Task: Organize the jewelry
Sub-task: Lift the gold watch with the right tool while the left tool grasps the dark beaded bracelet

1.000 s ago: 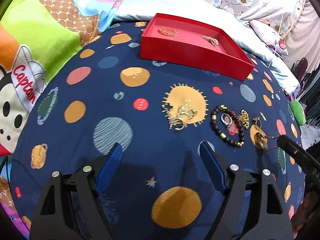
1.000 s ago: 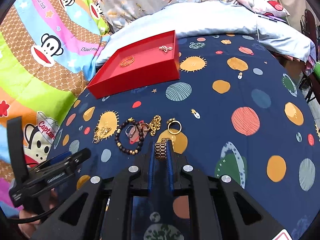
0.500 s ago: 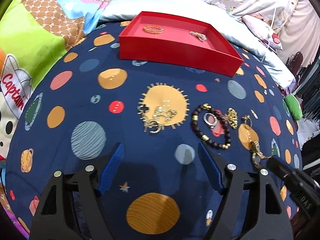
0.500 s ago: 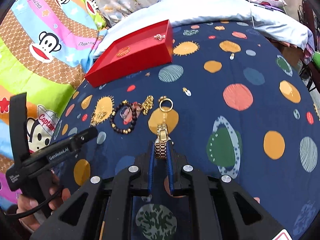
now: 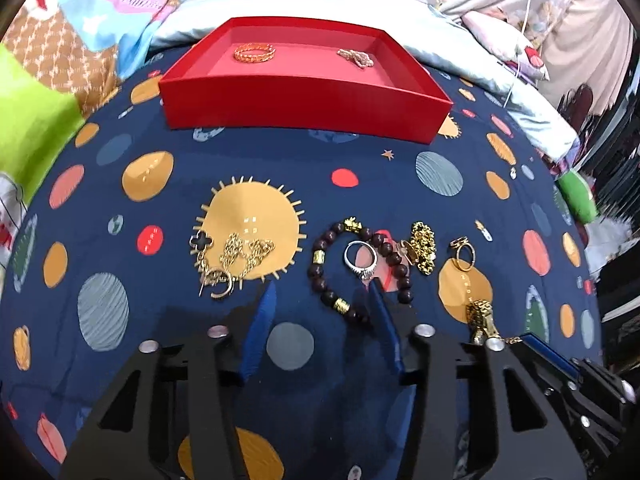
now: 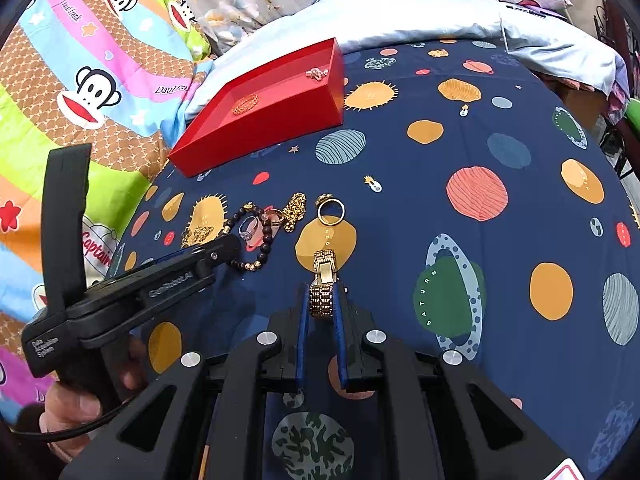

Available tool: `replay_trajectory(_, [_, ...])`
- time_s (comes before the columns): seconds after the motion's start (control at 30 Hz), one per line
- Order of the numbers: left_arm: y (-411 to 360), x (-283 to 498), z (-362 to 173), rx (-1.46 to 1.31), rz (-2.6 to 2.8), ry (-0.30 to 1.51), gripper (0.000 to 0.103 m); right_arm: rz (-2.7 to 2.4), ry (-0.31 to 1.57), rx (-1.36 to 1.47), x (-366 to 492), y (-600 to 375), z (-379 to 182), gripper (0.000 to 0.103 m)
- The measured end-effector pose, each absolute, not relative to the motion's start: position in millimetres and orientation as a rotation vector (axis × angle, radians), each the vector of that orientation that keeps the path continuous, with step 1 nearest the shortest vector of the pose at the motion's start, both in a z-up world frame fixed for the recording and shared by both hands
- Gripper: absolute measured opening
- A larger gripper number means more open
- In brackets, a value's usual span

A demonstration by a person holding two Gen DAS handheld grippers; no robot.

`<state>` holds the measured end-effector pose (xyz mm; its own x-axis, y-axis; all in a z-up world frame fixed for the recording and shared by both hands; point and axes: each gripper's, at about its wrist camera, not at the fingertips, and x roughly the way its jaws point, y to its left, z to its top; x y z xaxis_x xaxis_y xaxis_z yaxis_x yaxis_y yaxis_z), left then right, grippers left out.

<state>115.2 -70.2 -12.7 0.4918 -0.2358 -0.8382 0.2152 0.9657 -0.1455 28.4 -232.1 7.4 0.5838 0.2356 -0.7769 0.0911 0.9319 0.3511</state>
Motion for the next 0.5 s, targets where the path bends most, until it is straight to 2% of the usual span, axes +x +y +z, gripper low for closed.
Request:
replay_trajectory(0.13, [-75.1,114.2,-13.4,0.016,-0.269,1.012,0.026,0.087,0.949,0.377,28.9,-232.2,7.1,0.011])
replay_trajectory(0.2, [-75.5,114.3,-13.4,0.021,-0.275,1.013,0.009,0.087,0.947,0.38,29.6,-232.4,6.6,0.011])
replay_trajectory(0.5, [-68.4,109.3,1.9,-0.049,-0.325,0.999,0.007,0.091,0.931,0.383,28.7,-234.0,12.5,0.011])
